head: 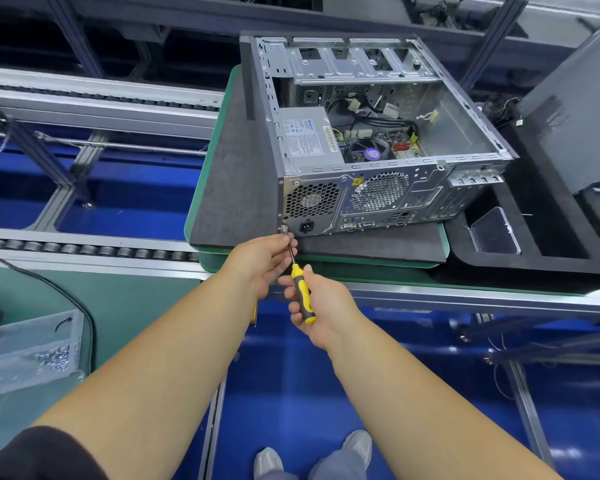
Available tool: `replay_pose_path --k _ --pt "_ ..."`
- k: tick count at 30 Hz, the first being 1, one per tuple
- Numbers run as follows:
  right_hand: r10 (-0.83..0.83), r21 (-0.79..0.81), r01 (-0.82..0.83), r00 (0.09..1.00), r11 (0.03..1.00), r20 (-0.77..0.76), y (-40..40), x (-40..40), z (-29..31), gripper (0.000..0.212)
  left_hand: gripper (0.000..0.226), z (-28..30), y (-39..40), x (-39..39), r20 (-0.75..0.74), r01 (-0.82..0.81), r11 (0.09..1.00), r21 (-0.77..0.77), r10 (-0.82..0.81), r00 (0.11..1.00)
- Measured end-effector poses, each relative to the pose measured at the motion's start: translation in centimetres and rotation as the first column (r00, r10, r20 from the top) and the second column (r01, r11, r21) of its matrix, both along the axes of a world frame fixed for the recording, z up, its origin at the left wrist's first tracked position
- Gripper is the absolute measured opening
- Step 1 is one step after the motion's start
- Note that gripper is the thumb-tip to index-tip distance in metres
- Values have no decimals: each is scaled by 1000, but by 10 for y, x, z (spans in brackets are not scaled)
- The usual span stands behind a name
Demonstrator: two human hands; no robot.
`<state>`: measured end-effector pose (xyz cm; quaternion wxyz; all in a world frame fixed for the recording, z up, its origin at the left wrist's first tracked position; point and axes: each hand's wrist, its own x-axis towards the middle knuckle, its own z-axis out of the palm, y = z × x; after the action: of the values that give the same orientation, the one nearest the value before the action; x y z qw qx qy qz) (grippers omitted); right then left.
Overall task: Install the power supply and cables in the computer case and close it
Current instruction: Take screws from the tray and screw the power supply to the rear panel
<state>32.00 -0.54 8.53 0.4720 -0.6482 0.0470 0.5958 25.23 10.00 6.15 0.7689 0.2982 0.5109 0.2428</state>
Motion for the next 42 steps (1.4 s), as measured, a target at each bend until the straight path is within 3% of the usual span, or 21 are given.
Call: replay_pose_path --k 4,7,12,15,18,22,27,33,38,42 --pt "-47 17 48 996 999 -81 1 0 1 37 10 -1 1 0 14 -6 1000 -22 7 1000" --pt "-51 52 54 997 997 -50 -1 -1 0 24 8 -1 1 1 32 -24 999 -27 25 999" --pt "3 -11 -3 1000 1000 23 0 0 1 44 10 1 -2 2 -23 -25 1000 -17 24 999" --pt "-2 -22 1 1000 1000 -14 2 3 0 51 15 3 -5 2 -19 41 999 -14 -41 999" --pt "-37 -1 37 994 999 -107 2 5 1 46 15 4 -4 1 -26 39 999 -7 -39 999" --pt "-22 19 23 1000 1000 -16 -2 3 -2 31 8 1 -2 3 -21 17 1000 -21 -18 1000" --pt "9 -22 -8 1000 1000 10 0 2 -2 47 10 -3 -2 2 -42 -12 1000 -17 11 999" --pt "-43 11 45 989 999 -145 1 5 -1 45 14 0 -3 0 -8 35 999 9 -35 999" --pt "-5 9 5 1000 1000 7 -3 4 -2 31 7 -2 -2 4 -22 -13 1000 7 13 1000" --pt "22 -34 -22 1000 999 4 -1 6 1 43 11 -4 -1 7 -89 -20 1000 14 21 996"
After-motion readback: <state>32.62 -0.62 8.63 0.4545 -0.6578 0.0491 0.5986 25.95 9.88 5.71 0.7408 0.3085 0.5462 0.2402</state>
